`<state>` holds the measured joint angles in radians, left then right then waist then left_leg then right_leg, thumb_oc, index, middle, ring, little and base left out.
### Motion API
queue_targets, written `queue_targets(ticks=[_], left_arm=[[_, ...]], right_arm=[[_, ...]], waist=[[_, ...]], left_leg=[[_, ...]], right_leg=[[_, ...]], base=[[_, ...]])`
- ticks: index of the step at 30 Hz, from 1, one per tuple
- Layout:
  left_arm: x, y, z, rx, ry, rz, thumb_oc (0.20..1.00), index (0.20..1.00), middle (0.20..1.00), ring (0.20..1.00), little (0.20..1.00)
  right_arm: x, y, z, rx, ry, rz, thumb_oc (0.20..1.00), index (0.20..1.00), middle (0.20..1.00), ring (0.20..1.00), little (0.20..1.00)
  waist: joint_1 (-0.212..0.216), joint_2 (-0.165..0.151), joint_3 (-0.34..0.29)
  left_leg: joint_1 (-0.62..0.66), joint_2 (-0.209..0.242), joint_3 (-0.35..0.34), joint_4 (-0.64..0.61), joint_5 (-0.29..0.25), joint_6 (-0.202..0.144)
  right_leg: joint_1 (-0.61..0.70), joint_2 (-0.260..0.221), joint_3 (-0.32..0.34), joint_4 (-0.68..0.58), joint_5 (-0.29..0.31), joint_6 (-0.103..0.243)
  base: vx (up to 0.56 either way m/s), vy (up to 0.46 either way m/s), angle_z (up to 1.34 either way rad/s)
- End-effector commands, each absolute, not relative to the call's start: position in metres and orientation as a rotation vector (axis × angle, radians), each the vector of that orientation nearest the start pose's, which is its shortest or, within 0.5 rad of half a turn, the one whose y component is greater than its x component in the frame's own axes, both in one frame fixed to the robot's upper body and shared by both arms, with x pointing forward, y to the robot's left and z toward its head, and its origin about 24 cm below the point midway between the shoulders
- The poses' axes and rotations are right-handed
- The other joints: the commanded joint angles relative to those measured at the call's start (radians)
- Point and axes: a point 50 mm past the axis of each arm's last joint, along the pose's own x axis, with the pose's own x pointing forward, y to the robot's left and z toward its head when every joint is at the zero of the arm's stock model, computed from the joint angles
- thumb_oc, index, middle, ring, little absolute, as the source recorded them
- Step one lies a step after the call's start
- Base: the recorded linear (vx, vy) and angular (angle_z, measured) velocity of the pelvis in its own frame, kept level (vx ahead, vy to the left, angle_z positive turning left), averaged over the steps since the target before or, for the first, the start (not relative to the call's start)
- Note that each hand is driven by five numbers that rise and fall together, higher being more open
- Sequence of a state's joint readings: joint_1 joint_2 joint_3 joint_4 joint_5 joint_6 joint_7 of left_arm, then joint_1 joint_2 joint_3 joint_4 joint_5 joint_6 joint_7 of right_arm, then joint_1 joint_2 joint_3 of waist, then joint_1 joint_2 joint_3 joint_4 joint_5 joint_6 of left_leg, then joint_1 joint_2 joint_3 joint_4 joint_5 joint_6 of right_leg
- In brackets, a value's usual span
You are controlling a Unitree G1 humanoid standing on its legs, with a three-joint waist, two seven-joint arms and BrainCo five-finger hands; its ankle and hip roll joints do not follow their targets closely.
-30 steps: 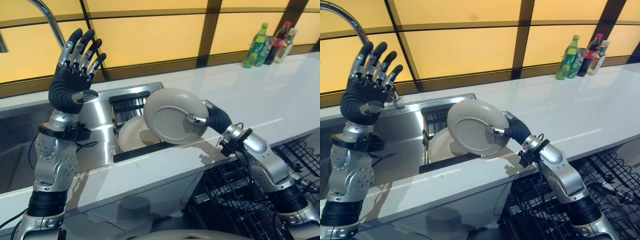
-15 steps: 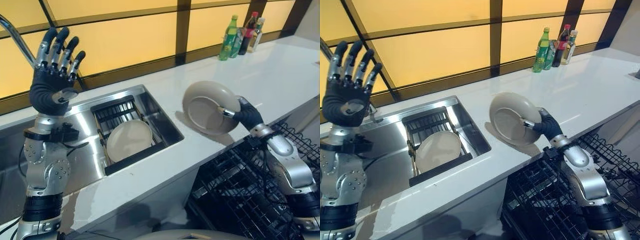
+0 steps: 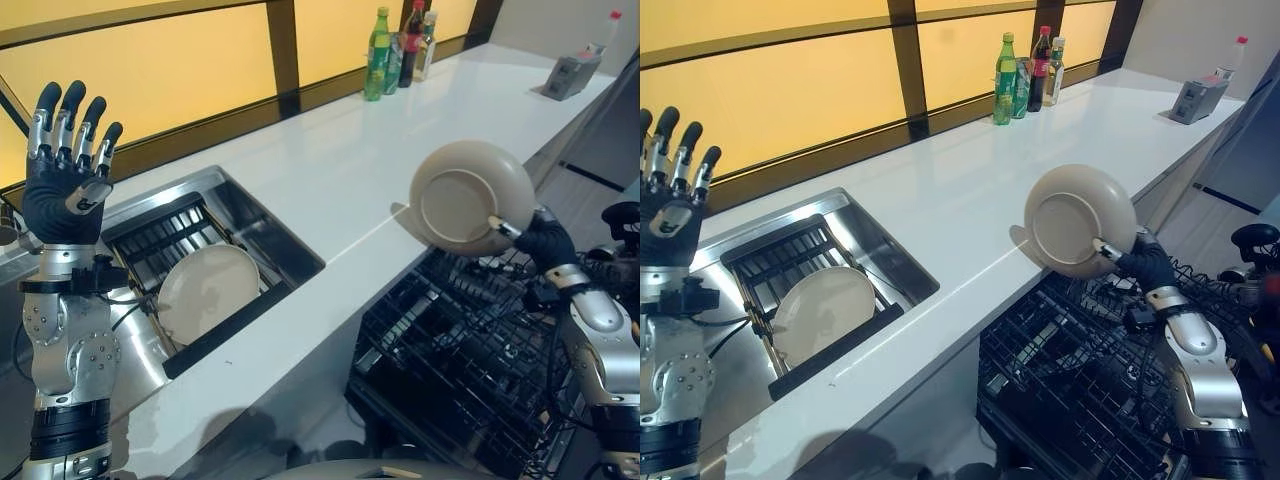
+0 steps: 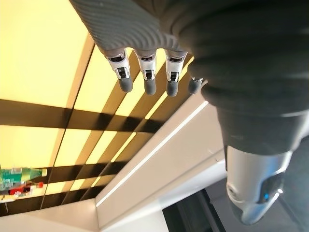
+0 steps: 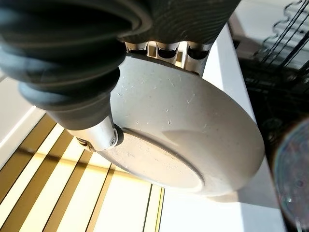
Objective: Pick up plates and place into dishwasher.
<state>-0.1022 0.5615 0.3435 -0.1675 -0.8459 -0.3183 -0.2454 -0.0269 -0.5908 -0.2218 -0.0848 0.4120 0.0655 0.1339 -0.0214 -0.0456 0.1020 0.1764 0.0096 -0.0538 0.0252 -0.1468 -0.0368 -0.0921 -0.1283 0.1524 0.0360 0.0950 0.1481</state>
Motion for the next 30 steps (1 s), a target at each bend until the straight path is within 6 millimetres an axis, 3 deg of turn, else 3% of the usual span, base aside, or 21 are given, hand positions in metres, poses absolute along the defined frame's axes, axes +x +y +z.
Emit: queue_targets(ticks=[1, 8, 20, 30], left_arm=[[0.226, 0.298, 0.222, -0.068, -0.857, -0.066, 1.0, 1.0, 1.0, 1.0, 1.0], [0.235, 0.298, 0.221, -0.065, -0.812, -0.06, 1.0, 1.0, 1.0, 1.0, 1.0], [0.231, 0.302, 0.224, -0.053, -0.803, -0.065, 1.0, 1.0, 1.0, 1.0, 1.0], [0.237, 0.297, 0.223, -0.039, -0.793, -0.075, 1.0, 1.0, 1.0, 1.0, 1.0]], right_arm=[[0.248, -0.297, 0.111, -0.274, -0.045, -0.093, 0.2, 0.2, 0.2, 0.2, 0.2], [0.24, -0.321, 0.104, -0.319, 0.018, -0.226, 0.2, 0.2, 0.2, 0.2, 0.2], [0.211, -0.349, 0.064, -0.379, 0.266, -0.291, 0.2, 0.2, 0.2, 0.2, 0.2], [0.205, -0.331, 0.03, -0.404, 0.435, 0.007, 0.2, 0.2, 0.2, 0.2, 0.2]], waist=[[0.044, -0.019, -0.055], [0.029, 0.007, -0.04], [-0.003, 0.041, -0.042], [-0.001, 0.045, -0.026]], left_leg=[[-0.206, -0.028, -0.159, 0.112, 0.035, -0.007], [-0.183, 0.063, -0.133, 0.05, 0.087, -0.065], [-0.181, 0.078, -0.119, -0.013, 0.141, -0.083], [-0.17, 0.072, -0.125, -0.002, 0.134, -0.082]], right_leg=[[0.057, -0.037, -0.014, 0.127, -0.148, 0.018], [0.094, 0.008, -0.072, 0.117, -0.196, -0.006], [0.078, 0.045, -0.087, 0.129, -0.213, -0.027], [0.08, 0.043, -0.082, 0.159, -0.23, -0.022]], base=[[-0.07, -0.281, -0.06], [-0.03, -0.182, -0.03], [-0.04, -0.073, 0.01], [0.01, -0.009, -0.03]])
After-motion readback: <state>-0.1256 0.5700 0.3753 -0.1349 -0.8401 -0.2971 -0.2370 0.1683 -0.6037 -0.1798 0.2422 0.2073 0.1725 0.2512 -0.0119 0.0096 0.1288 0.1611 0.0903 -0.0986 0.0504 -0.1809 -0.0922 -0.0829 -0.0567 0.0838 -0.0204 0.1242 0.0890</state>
